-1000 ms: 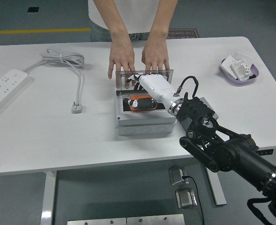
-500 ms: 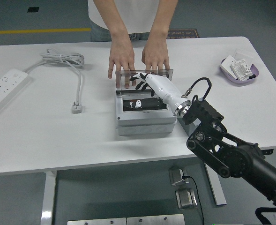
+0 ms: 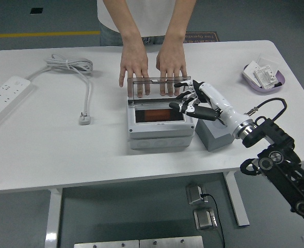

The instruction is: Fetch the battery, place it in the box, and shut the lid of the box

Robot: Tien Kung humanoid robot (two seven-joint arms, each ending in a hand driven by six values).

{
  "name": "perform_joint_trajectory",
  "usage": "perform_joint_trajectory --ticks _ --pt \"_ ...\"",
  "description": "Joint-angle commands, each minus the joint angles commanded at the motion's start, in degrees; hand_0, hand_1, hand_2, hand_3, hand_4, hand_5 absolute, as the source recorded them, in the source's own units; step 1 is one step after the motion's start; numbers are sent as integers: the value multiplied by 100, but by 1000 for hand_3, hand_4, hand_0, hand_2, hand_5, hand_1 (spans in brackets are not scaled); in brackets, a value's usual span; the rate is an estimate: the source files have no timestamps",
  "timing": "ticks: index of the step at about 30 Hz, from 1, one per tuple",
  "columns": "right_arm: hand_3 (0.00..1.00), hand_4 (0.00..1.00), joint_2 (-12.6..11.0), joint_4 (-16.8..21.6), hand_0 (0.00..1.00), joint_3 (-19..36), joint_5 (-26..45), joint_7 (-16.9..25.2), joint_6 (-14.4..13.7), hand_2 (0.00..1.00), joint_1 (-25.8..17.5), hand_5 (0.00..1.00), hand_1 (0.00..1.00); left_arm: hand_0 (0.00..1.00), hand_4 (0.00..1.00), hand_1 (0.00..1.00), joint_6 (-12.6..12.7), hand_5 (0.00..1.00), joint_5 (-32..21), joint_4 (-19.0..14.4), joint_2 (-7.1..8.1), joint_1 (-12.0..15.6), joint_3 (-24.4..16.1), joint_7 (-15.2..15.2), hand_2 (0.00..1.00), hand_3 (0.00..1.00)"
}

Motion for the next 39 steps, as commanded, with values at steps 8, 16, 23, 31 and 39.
perform_joint_trajectory --ticks 8,16,23,31,39 --pt "686 985 418 243 242 1010 1523 1305 -1136 534 -430 598 396 656 739 694 -10 235 -57 0 -19 36 35 1 648 666" --pt "611 955 522 163 246 1310 1010 1628 -1667 445 -605 606 362 656 740 693 -30 235 -62 0 6 41 76 16 648 666" --pt "572 854 549 -53 261 1332 410 1761 -1732 429 -651 617 362 654 740 693 -56 236 -70 0 60 27 282 43 648 665" --pt "646 928 577 -105 556 1327 391 1942 -1856 626 -683 654 629 655 739 692 -65 236 -92 0 107 62 373 76 648 666" --pt "639 922 642 -285 554 1418 569 1873 -1733 614 -687 665 624 655 740 691 -41 238 -101 0 94 102 168 25 649 667"
